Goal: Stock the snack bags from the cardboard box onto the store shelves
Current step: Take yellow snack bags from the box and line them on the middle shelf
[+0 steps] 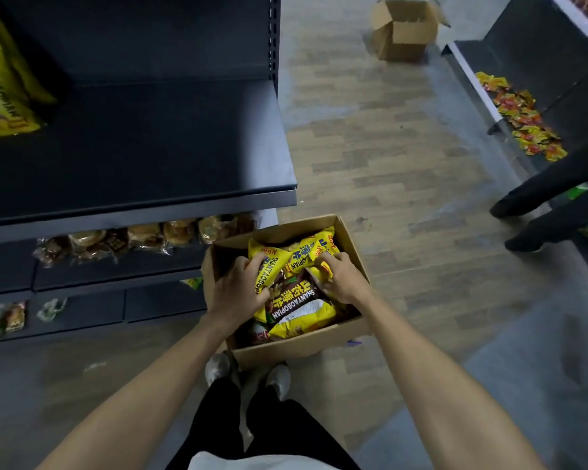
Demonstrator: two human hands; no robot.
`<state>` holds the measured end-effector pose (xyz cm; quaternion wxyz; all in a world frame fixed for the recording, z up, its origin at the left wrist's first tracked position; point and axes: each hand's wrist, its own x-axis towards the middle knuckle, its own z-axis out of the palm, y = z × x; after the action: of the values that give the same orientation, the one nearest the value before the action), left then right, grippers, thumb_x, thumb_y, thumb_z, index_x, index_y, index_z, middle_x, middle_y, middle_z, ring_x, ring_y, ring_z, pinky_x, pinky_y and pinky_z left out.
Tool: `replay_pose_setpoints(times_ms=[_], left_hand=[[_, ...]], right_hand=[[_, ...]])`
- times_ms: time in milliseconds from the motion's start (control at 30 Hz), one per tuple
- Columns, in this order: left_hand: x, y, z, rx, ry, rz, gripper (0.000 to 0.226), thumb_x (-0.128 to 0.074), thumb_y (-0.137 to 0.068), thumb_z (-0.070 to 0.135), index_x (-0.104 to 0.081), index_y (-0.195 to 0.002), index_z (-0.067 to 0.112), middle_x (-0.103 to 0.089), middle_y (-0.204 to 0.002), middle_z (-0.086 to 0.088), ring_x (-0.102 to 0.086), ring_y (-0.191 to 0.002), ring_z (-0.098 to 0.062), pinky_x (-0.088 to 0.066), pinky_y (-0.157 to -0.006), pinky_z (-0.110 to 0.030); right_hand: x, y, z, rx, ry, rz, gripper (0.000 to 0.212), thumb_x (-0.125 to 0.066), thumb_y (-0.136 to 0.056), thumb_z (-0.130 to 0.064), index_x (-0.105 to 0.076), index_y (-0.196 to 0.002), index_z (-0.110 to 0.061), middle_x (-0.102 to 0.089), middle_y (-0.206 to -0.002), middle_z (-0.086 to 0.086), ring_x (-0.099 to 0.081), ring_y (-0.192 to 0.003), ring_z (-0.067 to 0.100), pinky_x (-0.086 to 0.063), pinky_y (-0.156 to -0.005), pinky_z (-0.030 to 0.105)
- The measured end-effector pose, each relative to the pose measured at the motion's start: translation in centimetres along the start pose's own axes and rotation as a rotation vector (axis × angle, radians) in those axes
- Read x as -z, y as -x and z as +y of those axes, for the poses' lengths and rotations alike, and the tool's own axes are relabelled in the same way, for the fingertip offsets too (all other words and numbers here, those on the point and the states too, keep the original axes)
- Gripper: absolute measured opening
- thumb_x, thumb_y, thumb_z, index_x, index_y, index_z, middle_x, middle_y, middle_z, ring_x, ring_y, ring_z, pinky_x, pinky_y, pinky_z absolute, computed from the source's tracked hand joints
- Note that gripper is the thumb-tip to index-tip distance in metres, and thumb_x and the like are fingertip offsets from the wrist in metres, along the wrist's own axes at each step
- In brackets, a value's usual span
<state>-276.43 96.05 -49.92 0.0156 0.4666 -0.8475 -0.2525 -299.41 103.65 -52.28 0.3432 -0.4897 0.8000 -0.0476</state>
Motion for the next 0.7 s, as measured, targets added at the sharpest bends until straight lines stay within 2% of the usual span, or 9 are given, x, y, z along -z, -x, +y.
replay_pose_setpoints(times_ms=[100, 200, 333, 500, 600, 700], left_hand=[[0.0, 0.1, 0.1, 0.024, -0.005, 0.008, 0.073, -0.068, -0.082, 0.035, -0.035, -0.146, 0.025, -0.049, -0.118, -0.006, -0.060, -0.102, -0.028, -0.049, -0.078, -0.039], [0.3, 0.2, 0.3, 0.025, -0.004, 0.020, 0.072, -0.067, -0.083, 0.035, -0.035, -0.146, 0.024, -0.050, -0.117, -0.006, -0.060, -0.101, -0.027, -0.048, -0.078, -0.038], [1.2, 0.0, 0.3, 0.007, 0.003, 0.025, 0.072, -0.068, -0.083, 0.037, -0.035, -0.146, 0.026, -0.052, -0.115, -0.006, -0.061, -0.099, -0.027, -0.052, -0.079, -0.039], [2.9, -0.9, -0.4, 0.003, -0.036, 0.065, 0.070, -0.066, -0.080, 0.040, -0.035, -0.141, 0.032, -0.051, -0.131, -0.004, -0.054, -0.115, -0.033, -0.051, -0.088, -0.048], [3.3, -0.9, -0.4, 0.023, -0.100, 0.098, 0.068, -0.066, -0.078, 0.040, -0.036, -0.139, 0.031, -0.048, -0.131, -0.005, -0.050, -0.116, -0.036, -0.051, -0.085, -0.050], [3.0, -0.6, -0.6, 0.044, -0.149, 0.121, 0.066, -0.066, -0.078, 0.040, -0.038, -0.137, 0.029, -0.045, -0.132, -0.005, -0.050, -0.116, -0.033, -0.053, -0.076, -0.044]], right_hand=[[0.1, -0.2, -0.1, 0.010, 0.037, -0.016, 0.035, -0.064, -0.090, -0.044, -0.044, -0.116, -0.034, -0.037, -0.117, 0.009, -0.060, -0.086, 0.036, -0.052, -0.084, 0.043], [0.1, 0.1, -0.4, 0.053, 0.046, 0.022, 0.034, -0.062, -0.089, -0.046, -0.043, -0.114, -0.031, -0.035, -0.108, 0.008, -0.054, -0.082, 0.035, -0.052, -0.080, 0.044], [0.7, 0.4, -1.1, 0.104, 0.131, 0.158, 0.038, -0.062, -0.090, -0.037, -0.044, -0.121, -0.025, -0.036, -0.109, 0.010, -0.050, -0.089, 0.036, -0.049, -0.078, 0.043], [2.0, 0.5, -4.7, 0.077, 0.177, 0.408, 0.038, -0.062, -0.089, -0.038, -0.046, -0.121, -0.028, -0.041, -0.113, 0.010, -0.048, -0.092, 0.032, -0.048, -0.078, 0.043], [1.2, 0.9, -7.5, 0.013, 0.165, 0.464, 0.041, -0.062, -0.089, -0.035, -0.046, -0.126, -0.028, -0.040, -0.118, 0.010, -0.048, -0.097, 0.030, -0.046, -0.077, 0.042], [-1.3, 0.8, -9.5, -0.075, 0.130, 0.440, 0.059, -0.062, -0.089, -0.030, -0.035, -0.141, -0.024, -0.042, -0.123, 0.012, -0.048, -0.103, 0.031, -0.046, -0.079, 0.042]])
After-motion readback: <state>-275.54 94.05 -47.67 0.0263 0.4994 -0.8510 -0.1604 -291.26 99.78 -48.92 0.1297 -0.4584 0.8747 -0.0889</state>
